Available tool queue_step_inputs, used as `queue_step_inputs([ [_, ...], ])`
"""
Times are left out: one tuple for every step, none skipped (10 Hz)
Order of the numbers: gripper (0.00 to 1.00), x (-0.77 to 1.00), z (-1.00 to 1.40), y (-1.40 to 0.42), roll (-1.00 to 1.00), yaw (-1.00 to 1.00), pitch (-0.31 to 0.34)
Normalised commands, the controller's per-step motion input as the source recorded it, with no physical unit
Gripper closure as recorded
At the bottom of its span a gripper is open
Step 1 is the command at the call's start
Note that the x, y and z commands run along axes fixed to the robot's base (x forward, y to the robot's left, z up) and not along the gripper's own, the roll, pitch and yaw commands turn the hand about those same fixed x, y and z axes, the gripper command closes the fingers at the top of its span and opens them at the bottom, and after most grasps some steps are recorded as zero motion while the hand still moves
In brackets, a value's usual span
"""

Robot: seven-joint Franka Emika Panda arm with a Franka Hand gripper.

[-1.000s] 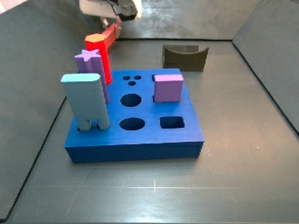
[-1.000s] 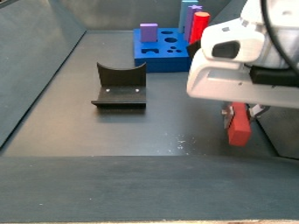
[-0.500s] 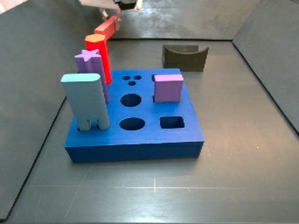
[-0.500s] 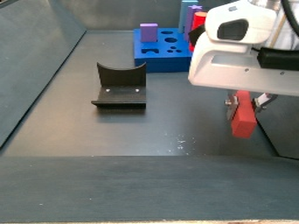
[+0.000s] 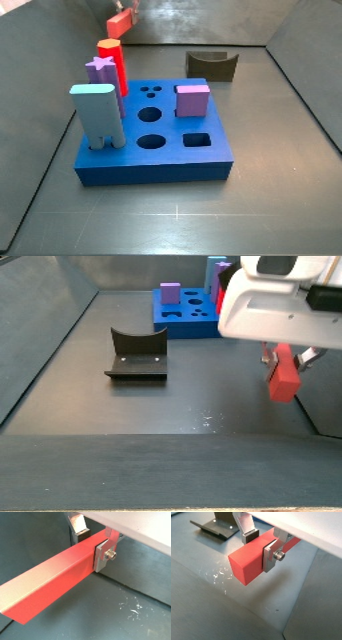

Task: Pick up the rectangle object. Move up. Place the rectangle object on the fixture. Regrasp the rectangle object. Move to above the board. Insert the rectangle object.
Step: Place the rectangle object on the fixture.

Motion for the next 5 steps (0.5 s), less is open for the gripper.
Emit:
queue_step_inputs([
  [1.0,-0.03,1.0,-0.01,0.09,0.0,0.086],
  [1.0,-0.04,1.0,-0.01,0.1,0.0,0.09],
  [1.0,-0.04,1.0,-0.01,0.1,0.01,0.092],
  [1.0,-0.04,1.0,-0.01,0.1,0.02,0.09],
  [1.0,-0.04,0.95,0.0,0.09,0.02,0.085],
])
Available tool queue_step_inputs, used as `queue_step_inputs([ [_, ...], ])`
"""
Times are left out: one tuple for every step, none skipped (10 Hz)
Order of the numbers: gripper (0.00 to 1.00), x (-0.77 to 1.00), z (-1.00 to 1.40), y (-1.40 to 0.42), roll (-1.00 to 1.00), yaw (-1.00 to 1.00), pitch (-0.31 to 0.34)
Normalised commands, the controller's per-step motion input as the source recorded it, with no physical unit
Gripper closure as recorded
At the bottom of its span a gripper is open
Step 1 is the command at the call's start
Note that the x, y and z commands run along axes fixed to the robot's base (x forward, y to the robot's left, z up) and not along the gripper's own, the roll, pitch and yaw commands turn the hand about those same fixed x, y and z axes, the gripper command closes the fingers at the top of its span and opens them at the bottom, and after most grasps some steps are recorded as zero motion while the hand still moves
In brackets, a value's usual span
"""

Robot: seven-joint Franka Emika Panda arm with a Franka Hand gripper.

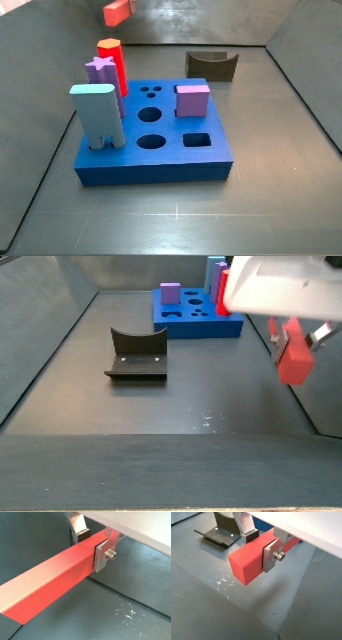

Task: Pick up the rectangle object. Move up. Place the rectangle object on the fixture. Regrasp the rectangle object. Move to above the board. Insert the rectangle object.
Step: Place the rectangle object on the fixture.

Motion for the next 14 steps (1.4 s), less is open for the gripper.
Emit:
queue_step_inputs([
  [1.0,-0.03,0.8,0.0,0.08,0.01,0.083],
  [1.0,-0.03,0.69,0.0,0.07,0.01,0.085],
  [1.0,-0.02,0.57,0.01,0.07,0.01,0.087],
  [1.0,-0.02,0.41,0.01,0.07,0.01,0.087],
  [1.0,-0.02,0.29,0.01,0.06,0.01,0.086],
  [1.0,-0.02,0.2,0.01,0.06,0.01,0.088],
  [1.0,1.0,0.09,-0.7,0.05,1.0,-0.522],
  [1.0,1.0,0.08,-0.7,0.05,1.0,-0.527],
  [1.0,1.0,0.06,-0.68,0.02,0.82,-0.483],
  [1.0,1.0,0.06,-0.65,-0.03,0.58,-0.379],
  [1.0,1.0,0.05,-0.6,-0.09,0.32,-0.238],
  [1.0,1.0,0.04,-0.58,-0.11,0.23,-0.179],
  [1.0,1.0,0.03,-0.52,-0.13,0.12,-0.097],
  [1.0,1.0,0.02,-0.46,-0.14,0.06,-0.047],
])
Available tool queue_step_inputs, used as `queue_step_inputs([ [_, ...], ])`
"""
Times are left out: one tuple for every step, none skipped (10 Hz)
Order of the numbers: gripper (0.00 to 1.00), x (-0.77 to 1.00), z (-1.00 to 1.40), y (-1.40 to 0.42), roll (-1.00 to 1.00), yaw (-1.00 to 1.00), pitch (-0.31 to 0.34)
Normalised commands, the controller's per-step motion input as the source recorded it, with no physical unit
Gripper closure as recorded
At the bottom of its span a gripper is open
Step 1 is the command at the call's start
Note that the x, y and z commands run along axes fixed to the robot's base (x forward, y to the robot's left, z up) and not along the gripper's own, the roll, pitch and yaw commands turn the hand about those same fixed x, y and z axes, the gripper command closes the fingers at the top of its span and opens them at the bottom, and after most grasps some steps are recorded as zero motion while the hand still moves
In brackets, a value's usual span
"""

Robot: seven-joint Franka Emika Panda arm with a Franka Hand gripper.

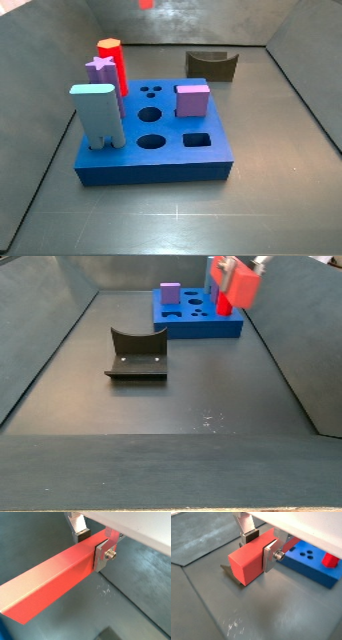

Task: Pick up the rectangle object. Move up. Place the rectangle object on the fixture. Regrasp the rectangle object. Move to above the board. Insert the rectangle object.
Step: Place the rectangle object on the fixture.

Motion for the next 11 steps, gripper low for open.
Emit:
queue_step_inputs([
  [1.0,1.0,0.01,-0.41,-0.13,0.04,-0.023],
  [1.0,1.0,0.01,-0.37,-0.11,0.03,-0.011],
  [1.0,1.0,0.0,-0.32,-0.09,0.02,0.005],
  [1.0,1.0,0.0,-0.25,-0.09,0.02,0.021],
  [1.0,1.0,-0.01,-0.22,-0.1,0.01,0.031],
  [1.0,1.0,-0.01,-0.2,-0.1,0.01,0.036],
  [1.0,1.0,-0.01,-0.16,-0.1,0.01,0.048],
  [1.0,1.0,-0.16,0.17,-1.0,-0.09,0.338],
  [1.0,1.0,-0.16,0.2,-1.0,-0.1,0.34],
  [1.0,1.0,-0.14,0.19,-1.0,-0.11,0.336],
  [1.0,1.0,-0.09,0.15,-1.0,-0.13,0.315],
])
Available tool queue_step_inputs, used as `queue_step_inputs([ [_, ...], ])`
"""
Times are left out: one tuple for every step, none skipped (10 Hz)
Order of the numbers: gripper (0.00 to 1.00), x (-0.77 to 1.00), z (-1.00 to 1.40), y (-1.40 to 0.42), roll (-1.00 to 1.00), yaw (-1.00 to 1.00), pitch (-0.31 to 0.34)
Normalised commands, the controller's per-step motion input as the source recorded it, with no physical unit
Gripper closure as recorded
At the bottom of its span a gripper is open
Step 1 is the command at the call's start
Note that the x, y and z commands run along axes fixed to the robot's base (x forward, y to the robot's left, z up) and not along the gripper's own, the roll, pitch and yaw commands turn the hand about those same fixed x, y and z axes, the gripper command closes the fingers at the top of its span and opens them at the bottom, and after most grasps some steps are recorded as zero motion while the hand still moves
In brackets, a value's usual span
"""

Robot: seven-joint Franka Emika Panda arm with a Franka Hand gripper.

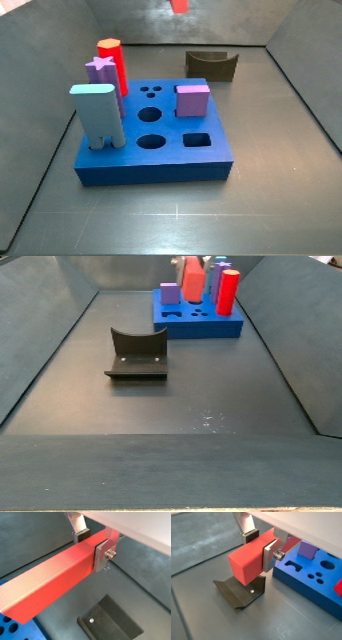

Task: Pick up the rectangle object. Move up. Place the rectangle object on the fixture. Regrasp the rectangle object. Move to above the board. Insert the rectangle object.
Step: Place the rectangle object on the fixture.

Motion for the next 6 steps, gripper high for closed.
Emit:
queue_step_inputs([
  [1.0,1.0,-0.09,0.14,-1.0,-0.13,0.304],
  [1.0,1.0,-0.07,0.12,-1.0,-0.14,0.28],
  [1.0,1.0,-0.06,0.11,-1.0,-0.16,0.267],
  [1.0,1.0,-0.05,0.1,-1.0,-0.18,0.247],
  [1.0,1.0,-0.05,0.1,-1.0,-0.18,0.237],
  [1.0,1.0,-0.04,0.09,-0.86,-0.18,0.174],
])
